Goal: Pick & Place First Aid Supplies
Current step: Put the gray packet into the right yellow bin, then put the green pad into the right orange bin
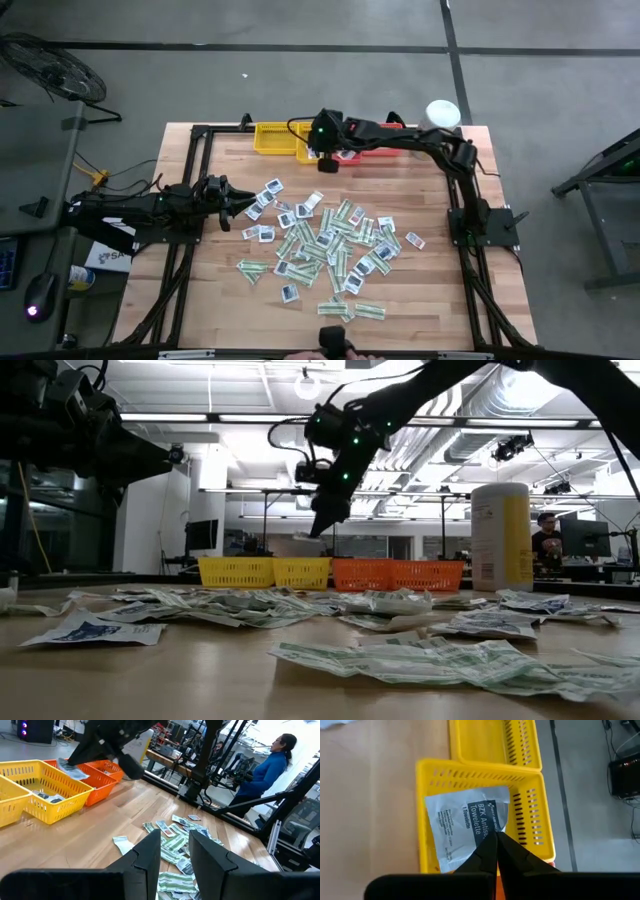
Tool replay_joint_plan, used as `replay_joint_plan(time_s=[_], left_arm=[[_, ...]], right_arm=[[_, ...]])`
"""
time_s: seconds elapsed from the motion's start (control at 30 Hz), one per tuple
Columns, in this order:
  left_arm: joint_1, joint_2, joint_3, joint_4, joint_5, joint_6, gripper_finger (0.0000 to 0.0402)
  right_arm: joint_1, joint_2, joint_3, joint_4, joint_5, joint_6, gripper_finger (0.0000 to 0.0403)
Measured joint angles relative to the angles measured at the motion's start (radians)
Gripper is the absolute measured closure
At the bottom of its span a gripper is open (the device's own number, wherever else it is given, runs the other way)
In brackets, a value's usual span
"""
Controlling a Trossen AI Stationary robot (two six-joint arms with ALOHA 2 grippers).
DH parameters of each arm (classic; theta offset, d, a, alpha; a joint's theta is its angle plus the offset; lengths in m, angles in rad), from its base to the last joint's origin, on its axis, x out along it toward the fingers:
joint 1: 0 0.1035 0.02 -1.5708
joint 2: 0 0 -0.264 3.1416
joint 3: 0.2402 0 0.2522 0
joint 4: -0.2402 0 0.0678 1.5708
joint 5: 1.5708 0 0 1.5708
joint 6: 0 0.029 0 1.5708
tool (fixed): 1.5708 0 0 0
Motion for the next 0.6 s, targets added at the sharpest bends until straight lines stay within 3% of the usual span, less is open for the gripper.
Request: replay_joint_plan(time_s=[0.23,0.43,0.6], left_arm=[[0.0,0.0,0.0,0.0,0.0,0.0,0.03],[0.0,0.0,0.0,0.0,0.0,0.0,0.03],[0.0,0.0,0.0,0.0,0.0,0.0,0.03]], right_arm=[[-0.012,0.018,0.0,0.016,-0.02,-0.001,0.0381],[-0.013,0.018,0.0,0.018,-0.067,0.002,0.0329],[0.004,0.004,0.0,-0.047,-0.092,0.111,0.0293]])
